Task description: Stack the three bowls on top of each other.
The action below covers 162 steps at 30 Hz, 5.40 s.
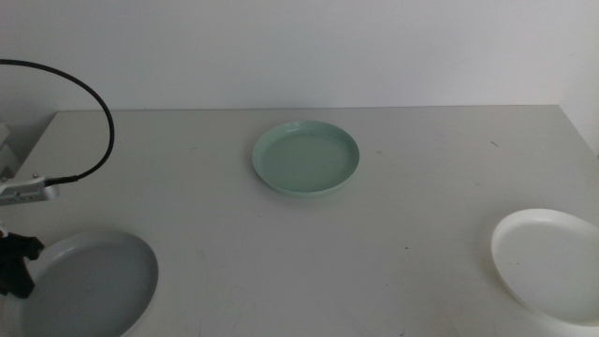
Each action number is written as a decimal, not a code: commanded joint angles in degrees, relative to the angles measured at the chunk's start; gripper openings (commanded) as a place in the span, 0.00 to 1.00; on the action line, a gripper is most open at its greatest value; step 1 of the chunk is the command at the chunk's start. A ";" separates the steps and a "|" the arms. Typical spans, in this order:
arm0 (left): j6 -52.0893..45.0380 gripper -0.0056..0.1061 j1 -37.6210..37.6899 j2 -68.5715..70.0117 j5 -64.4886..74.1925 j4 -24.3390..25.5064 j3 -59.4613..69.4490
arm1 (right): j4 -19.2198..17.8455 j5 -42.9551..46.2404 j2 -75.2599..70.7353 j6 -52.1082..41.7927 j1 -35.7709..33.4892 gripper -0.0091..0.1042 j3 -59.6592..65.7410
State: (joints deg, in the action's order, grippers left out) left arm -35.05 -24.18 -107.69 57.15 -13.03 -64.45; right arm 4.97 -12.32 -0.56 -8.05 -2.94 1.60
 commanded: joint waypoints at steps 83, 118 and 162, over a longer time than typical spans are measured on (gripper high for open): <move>36.47 0.99 47.02 9.82 -7.69 -7.17 -18.31 | -0.18 4.66 -1.54 -0.24 0.42 0.56 -0.32; 45.46 0.98 42.90 -23.40 -3.96 9.61 -59.63 | -0.18 4.66 -1.54 -0.24 0.42 0.56 -0.32; 45.69 0.05 42.49 -21.06 -2.05 10.43 -59.46 | -0.18 4.66 -1.54 -0.24 0.42 0.56 -0.32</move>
State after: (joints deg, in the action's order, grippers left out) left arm 10.70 18.46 -135.51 55.55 -3.41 -122.43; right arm 4.97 -12.32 -0.60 -8.05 -2.94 1.60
